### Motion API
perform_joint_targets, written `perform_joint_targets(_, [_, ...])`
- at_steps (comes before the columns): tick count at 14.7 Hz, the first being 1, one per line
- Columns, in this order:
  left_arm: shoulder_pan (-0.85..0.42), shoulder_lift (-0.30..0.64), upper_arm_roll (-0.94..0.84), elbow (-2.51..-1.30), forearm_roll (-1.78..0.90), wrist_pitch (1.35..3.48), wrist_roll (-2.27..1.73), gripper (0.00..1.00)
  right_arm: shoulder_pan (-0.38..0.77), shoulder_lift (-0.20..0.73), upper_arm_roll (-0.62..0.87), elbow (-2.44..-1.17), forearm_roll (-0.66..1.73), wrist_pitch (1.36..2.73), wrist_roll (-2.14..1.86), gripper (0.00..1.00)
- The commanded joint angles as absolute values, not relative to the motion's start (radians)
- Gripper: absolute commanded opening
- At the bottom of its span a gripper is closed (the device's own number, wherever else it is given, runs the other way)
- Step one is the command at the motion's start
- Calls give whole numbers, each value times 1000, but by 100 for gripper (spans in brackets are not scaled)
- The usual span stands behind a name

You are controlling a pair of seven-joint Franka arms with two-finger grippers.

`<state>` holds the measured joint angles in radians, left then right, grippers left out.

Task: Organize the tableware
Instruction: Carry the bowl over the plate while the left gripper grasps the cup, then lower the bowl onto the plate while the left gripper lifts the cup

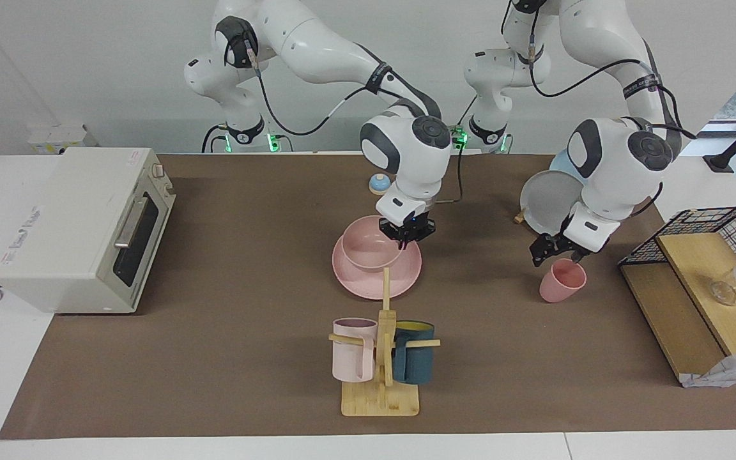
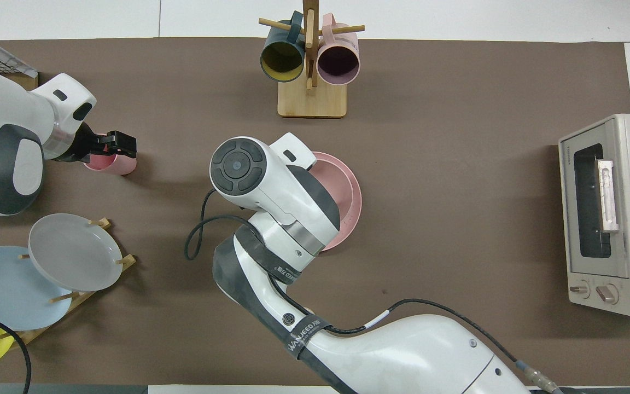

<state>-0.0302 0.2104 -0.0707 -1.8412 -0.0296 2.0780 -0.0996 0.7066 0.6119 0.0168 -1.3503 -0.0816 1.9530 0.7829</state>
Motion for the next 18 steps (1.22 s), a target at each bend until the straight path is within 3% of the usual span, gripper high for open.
perform_joint_targets(1, [-25, 225, -77, -1864, -15, 2137, -109, 100, 703, 546, 26, -1456, -92, 2009, 788, 0])
perform_joint_targets(6, [-21, 255, -75, -1861, -14, 2175, -103, 100, 701, 543, 28, -1470, -78, 2016, 788, 0])
perform_joint_targets(8, [-23, 259, -75, -1864, -14, 2189, -104, 100, 703, 543, 28, -1483, -46, 2078, 792, 2])
perform_joint_targets(9, [-23, 261, -75, -1867, -14, 2194, -104, 100, 703, 542, 28, -1503, -43, 2106, 792, 15])
perform_joint_targets(10, [-26, 264, -75, -1882, -12, 2206, -104, 98, 700, 540, 28, -1509, -43, 2108, 790, 19])
perform_joint_targets(11, [-29, 264, -75, -1902, -12, 2224, -103, 85, 696, 540, 28, -1506, -44, 2105, 787, 20])
perform_joint_targets(13, [-28, 261, -75, -1911, -11, 2229, -92, 20, 677, 540, 28, -1493, -46, 2086, 781, 31])
perform_joint_targets(14, [-28, 259, -75, -1911, -9, 2221, -92, 0, 673, 543, 28, -1449, -46, 2038, 781, 32])
perform_joint_targets(16, [-22, 259, -75, -1910, -9, 2214, -92, 0, 672, 592, 28, -1260, -48, 1875, 781, 33])
perform_joint_targets(18, [-21, 262, -75, -1893, -9, 2198, -92, 0, 632, 592, 28, -1178, -10, 1816, 772, 38])
